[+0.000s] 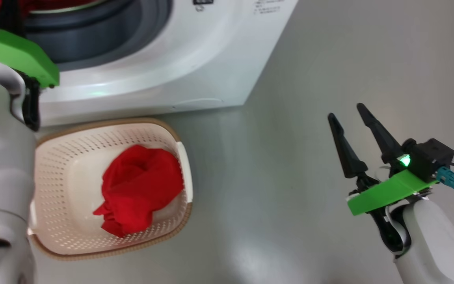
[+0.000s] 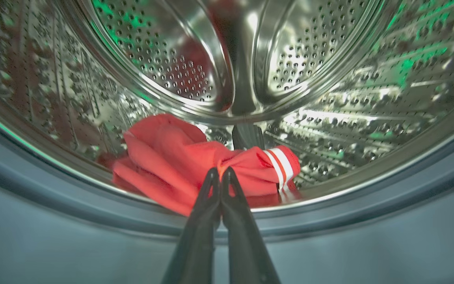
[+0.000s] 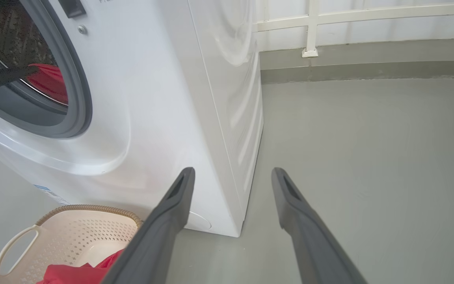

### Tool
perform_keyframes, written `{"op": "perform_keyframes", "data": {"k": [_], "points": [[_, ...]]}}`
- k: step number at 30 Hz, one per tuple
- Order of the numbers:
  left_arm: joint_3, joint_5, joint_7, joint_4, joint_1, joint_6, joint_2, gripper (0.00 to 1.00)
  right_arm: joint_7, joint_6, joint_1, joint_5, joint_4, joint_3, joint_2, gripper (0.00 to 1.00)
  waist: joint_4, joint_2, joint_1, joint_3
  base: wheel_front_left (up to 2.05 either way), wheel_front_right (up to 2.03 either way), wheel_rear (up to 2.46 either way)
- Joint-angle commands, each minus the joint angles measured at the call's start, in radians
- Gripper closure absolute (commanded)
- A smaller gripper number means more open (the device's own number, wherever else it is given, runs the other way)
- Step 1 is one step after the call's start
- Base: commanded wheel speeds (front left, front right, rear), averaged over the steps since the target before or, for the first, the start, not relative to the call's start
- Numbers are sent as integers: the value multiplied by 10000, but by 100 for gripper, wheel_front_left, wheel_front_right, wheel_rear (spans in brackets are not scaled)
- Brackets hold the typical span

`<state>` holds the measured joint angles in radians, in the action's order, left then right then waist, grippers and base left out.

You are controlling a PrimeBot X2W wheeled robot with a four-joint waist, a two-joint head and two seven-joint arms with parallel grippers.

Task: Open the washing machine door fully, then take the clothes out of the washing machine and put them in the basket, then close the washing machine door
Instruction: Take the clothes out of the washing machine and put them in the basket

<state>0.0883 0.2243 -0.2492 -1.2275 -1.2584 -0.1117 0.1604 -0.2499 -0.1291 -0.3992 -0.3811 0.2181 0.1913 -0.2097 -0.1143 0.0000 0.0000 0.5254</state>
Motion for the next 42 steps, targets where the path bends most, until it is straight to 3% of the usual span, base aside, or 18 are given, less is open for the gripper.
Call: {"op": "perform_keyframes", "data": {"k": [1,10,24,38,42], "points": [[-198,115,-117,643,272,-76,392,100,-118,-16,389,-76,-204,89,-104,0,421,0,0,-521,0,0,0],[-610,514,-124,4342,3152,-178,-190,100,-118,-16,1143,-60,-252,-436,-326,0,960,0,0,-1523,0,0,0],[-1110,614,-125,9020,7272,-186,-295,100,-118,-16,1724,-50,-349,-637,-320,0,1083,0,0,-2326,0,0,0],[-1178,494,746,14594,10886,597,-462,100,-118,-16,1905,-37,-416,-660,-356,0,1277,0,0,-2395,0,0,0],[-1023,501,1091,15377,11465,759,-547,100,-118,-16,1847,-42,-458,-634,-356,0,1277,0,0,-2297,0,0,0]]}}
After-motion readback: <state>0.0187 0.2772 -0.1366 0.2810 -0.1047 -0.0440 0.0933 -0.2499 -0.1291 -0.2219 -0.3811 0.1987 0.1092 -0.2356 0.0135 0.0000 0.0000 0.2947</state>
